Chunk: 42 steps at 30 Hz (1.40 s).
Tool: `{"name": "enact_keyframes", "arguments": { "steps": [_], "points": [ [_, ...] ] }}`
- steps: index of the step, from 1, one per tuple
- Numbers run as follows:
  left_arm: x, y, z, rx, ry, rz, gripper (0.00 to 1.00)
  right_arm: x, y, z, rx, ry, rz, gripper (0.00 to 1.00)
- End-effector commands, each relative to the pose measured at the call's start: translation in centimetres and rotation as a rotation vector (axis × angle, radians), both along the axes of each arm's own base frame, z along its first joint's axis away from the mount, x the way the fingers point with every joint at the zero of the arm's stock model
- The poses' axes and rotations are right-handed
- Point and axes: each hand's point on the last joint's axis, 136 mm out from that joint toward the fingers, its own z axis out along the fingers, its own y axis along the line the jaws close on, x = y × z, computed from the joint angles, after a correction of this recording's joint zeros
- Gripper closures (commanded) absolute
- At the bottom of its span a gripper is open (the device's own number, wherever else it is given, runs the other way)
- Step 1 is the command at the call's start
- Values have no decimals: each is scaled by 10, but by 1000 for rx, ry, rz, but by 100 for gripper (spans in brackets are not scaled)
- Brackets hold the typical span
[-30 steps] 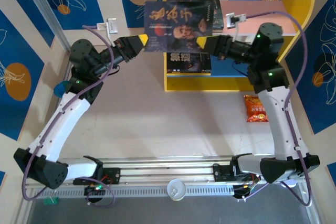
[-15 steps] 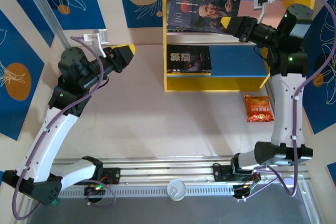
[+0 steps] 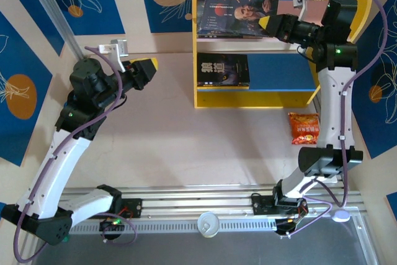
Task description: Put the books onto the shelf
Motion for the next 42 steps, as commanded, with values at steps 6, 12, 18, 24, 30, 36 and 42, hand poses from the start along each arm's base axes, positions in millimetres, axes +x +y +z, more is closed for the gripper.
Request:
{"name": "enact_keyframes", "arguments": {
  "steps": [6,12,18,24,30,36,42],
  "points": [
    [-3,10,5,14,-23,32,64,2,8,11,-15,-42,47,94],
    [-1,11,4,16,-20,36,63,12,16,6,-23,-18,65,91],
    [1,11,3,20,-18,39,64,22,20,-2,-56,15,48,82],
    [2,11,4,20,-19,38,63,31,16,-11,-93,30,-20,64],
    [4,11,3,20,-15,37,64,39,11,-20,-140,42,-85,55],
    [6,11,3,24,-9,36,64,43,6,-24,-190,34,-158,48],
    [7,12,3,26,-8,37,64,44,-2,-20,-220,12,-218,39]
  ]
}}
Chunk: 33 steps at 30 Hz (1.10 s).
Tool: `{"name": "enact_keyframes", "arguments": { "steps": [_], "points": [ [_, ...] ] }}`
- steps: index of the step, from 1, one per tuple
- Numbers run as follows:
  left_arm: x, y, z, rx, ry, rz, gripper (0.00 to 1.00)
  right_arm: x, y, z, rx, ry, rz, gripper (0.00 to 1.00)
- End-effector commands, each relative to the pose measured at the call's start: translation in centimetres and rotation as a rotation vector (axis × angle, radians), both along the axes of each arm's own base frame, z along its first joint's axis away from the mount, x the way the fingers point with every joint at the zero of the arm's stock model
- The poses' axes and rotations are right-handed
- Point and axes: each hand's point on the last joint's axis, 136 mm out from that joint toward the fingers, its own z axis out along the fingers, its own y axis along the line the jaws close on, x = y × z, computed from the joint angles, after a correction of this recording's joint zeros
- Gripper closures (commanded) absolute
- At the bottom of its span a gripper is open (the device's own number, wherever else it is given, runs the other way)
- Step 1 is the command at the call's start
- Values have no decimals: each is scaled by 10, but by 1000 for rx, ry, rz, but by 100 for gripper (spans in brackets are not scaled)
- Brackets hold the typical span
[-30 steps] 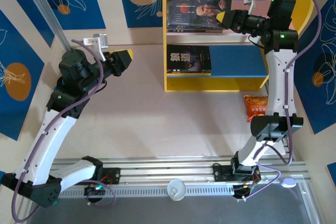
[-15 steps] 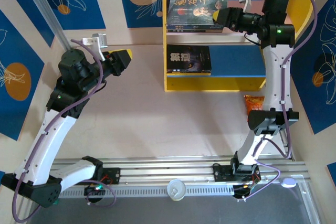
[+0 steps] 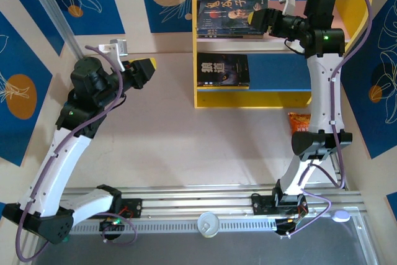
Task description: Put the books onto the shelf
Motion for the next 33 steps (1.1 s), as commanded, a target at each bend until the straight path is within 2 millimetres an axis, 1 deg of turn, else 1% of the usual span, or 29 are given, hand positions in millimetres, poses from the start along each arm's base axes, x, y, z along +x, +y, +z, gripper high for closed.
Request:
{"name": "enact_keyframes", "arguments": {
  "steps": [1,12,21,26,33],
  "points": [
    [-1,5,11,10,-32,7,64,-2,-11,7,-51,-37,-67,39],
    [-1,6,11,12,-30,10,64,3,-20,0,-91,-27,-116,32],
    [0,7,10,14,-29,10,65,3,-22,-4,-102,-18,-126,30],
    [0,8,9,15,-28,13,65,2,-18,-8,-94,-9,-103,30],
    [0,9,9,14,-30,15,65,-3,-3,-5,-42,-3,-9,31]
  ]
}}
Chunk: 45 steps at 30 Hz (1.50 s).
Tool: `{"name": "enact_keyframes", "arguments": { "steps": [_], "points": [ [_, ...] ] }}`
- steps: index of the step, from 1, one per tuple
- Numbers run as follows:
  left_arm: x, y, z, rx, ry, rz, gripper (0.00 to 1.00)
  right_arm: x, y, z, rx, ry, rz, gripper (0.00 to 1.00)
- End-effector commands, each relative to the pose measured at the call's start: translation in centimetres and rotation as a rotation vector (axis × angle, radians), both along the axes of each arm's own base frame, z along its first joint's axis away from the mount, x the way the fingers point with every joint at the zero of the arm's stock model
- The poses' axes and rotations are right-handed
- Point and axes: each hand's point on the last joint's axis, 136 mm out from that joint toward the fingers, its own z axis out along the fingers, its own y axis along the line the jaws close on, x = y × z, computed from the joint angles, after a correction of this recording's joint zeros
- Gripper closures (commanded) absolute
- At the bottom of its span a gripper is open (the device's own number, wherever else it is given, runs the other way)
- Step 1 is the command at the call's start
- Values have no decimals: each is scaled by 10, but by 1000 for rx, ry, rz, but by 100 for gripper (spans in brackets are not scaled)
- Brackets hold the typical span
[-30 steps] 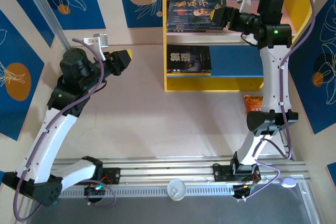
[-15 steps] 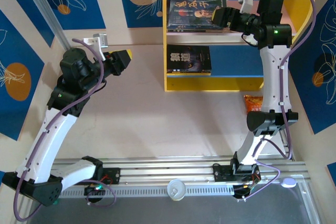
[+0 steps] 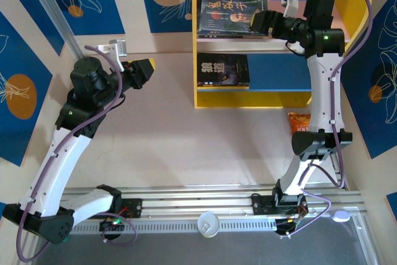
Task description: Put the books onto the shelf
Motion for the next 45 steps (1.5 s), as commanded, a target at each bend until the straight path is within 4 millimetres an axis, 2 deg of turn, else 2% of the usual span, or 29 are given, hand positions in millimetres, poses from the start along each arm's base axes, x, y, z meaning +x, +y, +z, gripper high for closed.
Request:
{"name": "enact_keyframes", "arguments": {
  "steps": [1,11,17,27,36,45],
  "points": [
    [-2,5,11,10,-39,3,65,-12,13,12,35,-29,84,31],
    [-2,6,11,10,-40,3,65,-15,21,15,49,-28,128,32],
    [-3,6,11,9,-40,2,65,-4,6,10,-4,-25,28,31],
    [-1,6,9,9,-35,0,65,4,-9,5,-49,-22,-62,29],
    [0,6,9,7,-36,1,65,-5,-11,17,-53,-70,-82,29],
    [0,6,7,3,-34,1,66,-16,-14,27,-63,-116,-106,34]
  ]
}}
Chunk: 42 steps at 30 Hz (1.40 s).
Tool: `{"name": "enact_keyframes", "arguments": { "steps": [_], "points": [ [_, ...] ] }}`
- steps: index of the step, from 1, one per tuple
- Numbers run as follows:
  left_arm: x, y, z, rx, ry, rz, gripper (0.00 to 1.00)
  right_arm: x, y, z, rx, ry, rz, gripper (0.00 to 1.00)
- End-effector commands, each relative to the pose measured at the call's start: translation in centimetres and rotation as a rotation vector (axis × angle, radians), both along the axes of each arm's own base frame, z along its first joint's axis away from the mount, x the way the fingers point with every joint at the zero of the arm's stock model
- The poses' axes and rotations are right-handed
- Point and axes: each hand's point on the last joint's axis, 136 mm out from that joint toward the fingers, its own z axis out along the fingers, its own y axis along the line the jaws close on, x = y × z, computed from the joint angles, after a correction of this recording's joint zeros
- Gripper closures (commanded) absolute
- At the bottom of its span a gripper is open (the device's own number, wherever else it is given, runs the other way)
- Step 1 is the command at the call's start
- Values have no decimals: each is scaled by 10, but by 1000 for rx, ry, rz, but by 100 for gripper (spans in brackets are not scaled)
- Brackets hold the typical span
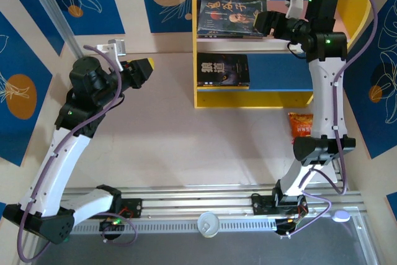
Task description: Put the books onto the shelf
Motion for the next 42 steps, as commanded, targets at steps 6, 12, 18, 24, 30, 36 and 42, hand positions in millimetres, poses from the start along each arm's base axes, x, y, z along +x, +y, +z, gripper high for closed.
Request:
{"name": "enact_keyframes", "arguments": {
  "steps": [6,12,18,24,30,36,42],
  "points": [
    [0,3,6,2,-31,-7,66,-13,10,19,-17,-69,31,40],
    [-2,4,7,2,-34,-6,66,-9,11,13,-31,-54,26,40],
    [-3,6,7,7,-35,2,66,-7,11,11,-34,-50,23,40],
    [-2,7,6,7,-33,5,66,-7,10,10,-42,-48,13,40],
    [-2,7,5,5,-32,2,66,-6,12,8,-40,-45,24,41],
    [-3,9,6,6,-34,6,67,-5,18,8,-30,-45,51,44],
    [-5,9,6,7,-33,6,67,-2,25,8,-25,-44,72,44]
  ]
}}
